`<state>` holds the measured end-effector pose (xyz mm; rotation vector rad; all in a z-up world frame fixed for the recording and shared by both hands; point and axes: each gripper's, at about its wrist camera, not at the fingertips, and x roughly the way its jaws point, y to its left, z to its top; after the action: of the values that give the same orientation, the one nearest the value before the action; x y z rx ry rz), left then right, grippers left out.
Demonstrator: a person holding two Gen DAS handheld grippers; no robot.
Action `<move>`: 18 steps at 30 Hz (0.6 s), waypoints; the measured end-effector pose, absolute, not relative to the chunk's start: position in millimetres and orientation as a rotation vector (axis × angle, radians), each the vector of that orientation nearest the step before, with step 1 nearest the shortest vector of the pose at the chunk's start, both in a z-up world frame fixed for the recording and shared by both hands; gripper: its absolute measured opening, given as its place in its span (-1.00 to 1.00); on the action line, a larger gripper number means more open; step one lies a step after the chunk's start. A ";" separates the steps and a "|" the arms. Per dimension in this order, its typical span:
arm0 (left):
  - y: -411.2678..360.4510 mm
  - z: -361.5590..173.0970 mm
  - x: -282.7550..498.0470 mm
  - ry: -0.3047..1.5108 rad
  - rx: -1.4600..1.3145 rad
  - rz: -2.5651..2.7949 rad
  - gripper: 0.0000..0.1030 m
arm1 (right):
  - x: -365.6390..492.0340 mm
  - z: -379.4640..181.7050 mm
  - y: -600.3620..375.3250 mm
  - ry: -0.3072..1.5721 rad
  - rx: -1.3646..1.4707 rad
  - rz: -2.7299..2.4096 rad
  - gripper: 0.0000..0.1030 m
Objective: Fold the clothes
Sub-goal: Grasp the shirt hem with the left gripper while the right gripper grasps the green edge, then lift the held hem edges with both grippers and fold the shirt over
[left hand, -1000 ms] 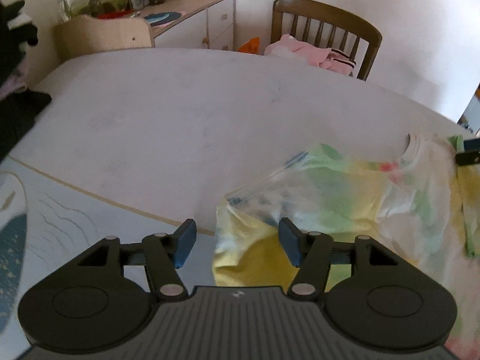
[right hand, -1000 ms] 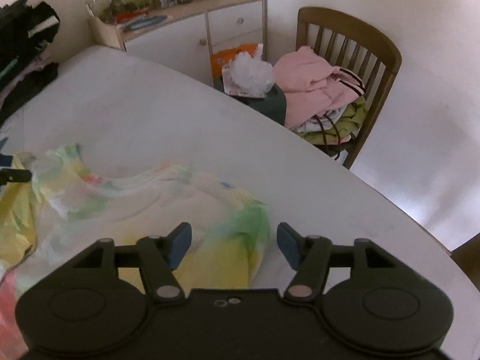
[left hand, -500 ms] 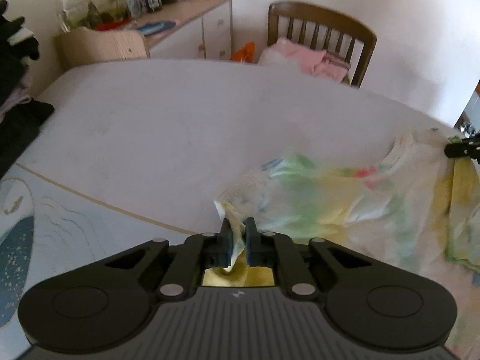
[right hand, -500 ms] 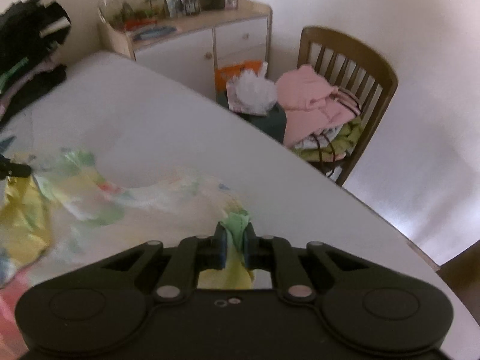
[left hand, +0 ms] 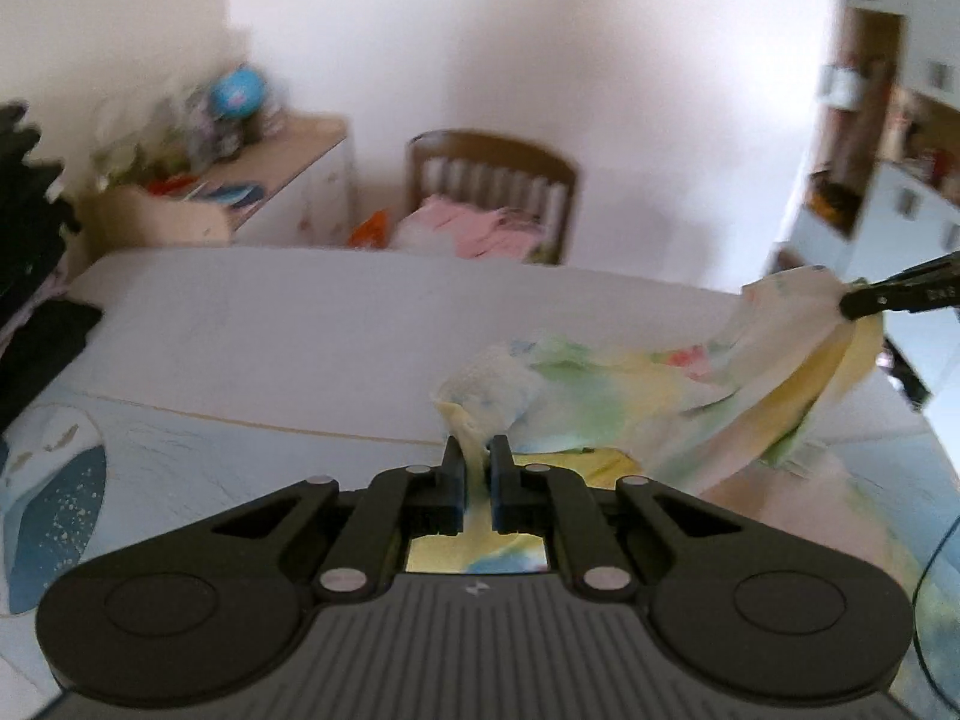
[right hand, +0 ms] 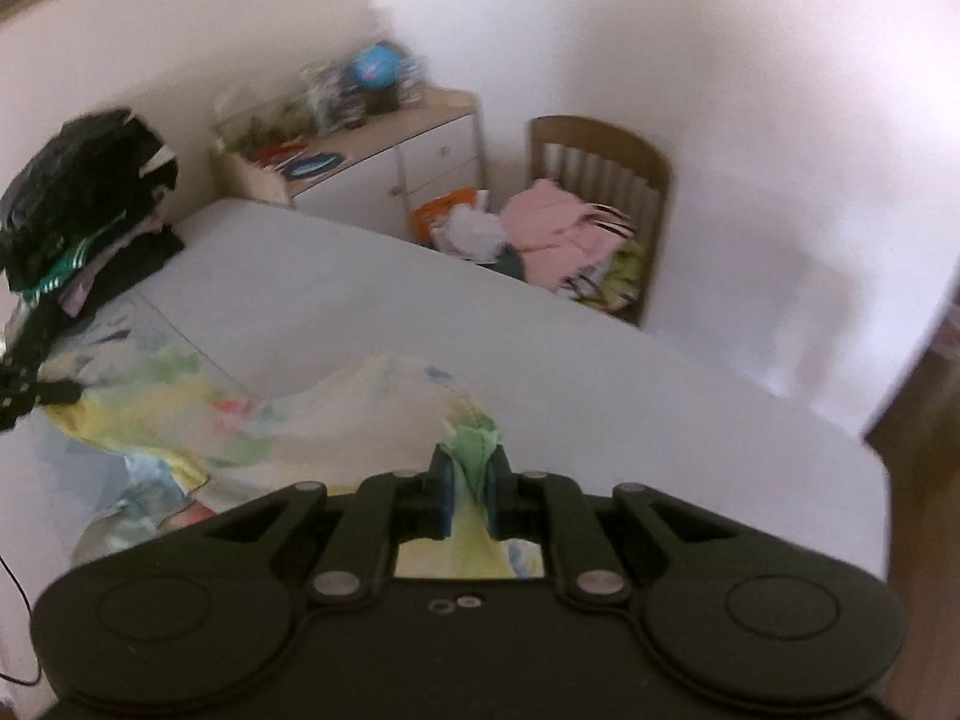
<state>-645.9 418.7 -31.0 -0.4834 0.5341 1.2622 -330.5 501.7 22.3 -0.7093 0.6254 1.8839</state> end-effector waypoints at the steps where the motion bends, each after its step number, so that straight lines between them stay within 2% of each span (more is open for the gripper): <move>1: 402.4 -28.3 -645.4 0.526 -0.475 1.234 -0.88 | -324.0 26.6 481.3 0.632 -0.690 1.858 1.00; 5: 332.2 -19.7 -638.2 0.505 -0.444 1.113 -0.88 | -297.8 31.7 404.8 0.672 -0.630 1.784 1.00; 8: 278.4 -25.1 -628.6 0.513 -0.411 1.038 -0.88 | -286.3 10.2 361.2 0.735 -0.637 1.751 1.00; 13: 223.9 -67.9 -612.2 0.597 -0.532 1.001 -0.88 | -276.5 -47.7 316.8 0.867 -0.684 1.720 1.00; 18: 210.4 -111.6 -600.6 0.684 -0.615 1.037 -0.88 | -270.6 -95.9 316.0 0.933 -0.734 1.697 1.00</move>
<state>-600.6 210.4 -111.6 -0.6149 0.6839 1.0375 -270.6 316.0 -95.9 -0.7336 0.9334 1.6971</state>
